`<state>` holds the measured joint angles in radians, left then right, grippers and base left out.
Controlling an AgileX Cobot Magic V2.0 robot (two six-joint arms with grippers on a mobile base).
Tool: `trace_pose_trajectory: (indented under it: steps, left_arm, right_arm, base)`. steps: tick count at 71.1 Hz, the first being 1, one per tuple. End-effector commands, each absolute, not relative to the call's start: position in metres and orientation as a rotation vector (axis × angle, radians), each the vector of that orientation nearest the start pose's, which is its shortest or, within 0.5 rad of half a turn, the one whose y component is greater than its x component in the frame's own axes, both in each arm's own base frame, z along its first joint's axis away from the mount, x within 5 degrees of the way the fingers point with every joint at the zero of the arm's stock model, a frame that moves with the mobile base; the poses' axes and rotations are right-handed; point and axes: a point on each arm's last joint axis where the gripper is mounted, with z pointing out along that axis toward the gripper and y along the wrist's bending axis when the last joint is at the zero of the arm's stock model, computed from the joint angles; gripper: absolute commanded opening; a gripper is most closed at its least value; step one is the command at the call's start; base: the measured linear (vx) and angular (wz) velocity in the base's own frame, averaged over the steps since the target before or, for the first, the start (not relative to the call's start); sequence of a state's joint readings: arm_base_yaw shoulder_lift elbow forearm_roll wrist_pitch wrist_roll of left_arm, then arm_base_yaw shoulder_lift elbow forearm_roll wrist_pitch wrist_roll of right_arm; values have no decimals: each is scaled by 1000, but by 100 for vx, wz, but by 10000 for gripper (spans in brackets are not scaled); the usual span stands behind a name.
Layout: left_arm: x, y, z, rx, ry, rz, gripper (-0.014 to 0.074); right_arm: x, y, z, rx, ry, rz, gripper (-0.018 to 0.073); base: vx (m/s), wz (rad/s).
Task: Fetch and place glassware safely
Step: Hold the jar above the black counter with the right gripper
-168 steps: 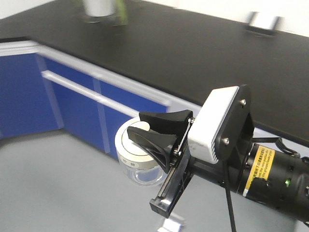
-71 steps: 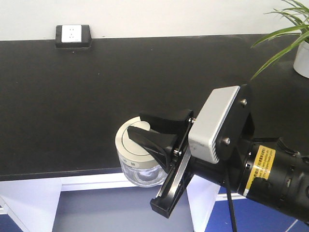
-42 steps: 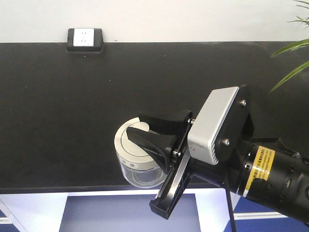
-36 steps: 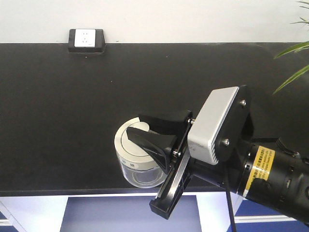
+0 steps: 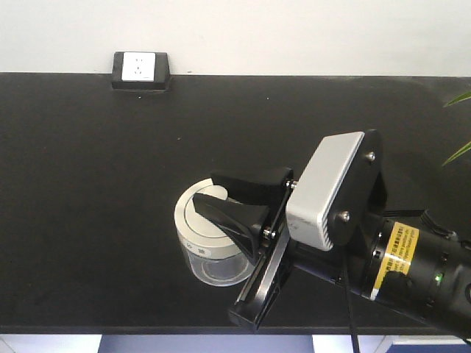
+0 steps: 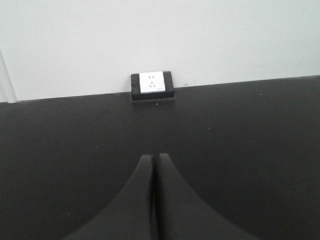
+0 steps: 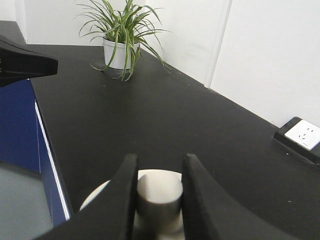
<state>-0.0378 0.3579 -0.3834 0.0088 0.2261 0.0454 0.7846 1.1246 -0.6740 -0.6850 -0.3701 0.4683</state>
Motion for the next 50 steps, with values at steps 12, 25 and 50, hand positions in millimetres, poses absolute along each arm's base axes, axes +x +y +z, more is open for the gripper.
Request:
trace_pose_trajectory:
  steps: [12,25,50]
  left_arm:
    - [87,-3,312,64,1595,9,-7]
    - [87,-3,312,64,1595,9,-7]
    - [87,-3,312,64,1595,9,-7]
  right_arm:
    - [153,187,343,-894,1272,711,-1]
    - [153,187,343,-894,1272,711,-1]
    - [153,187,343,-894,1272,711,-1]
  base:
    - [11,2]
    - [9,2]
    - [5,-1]
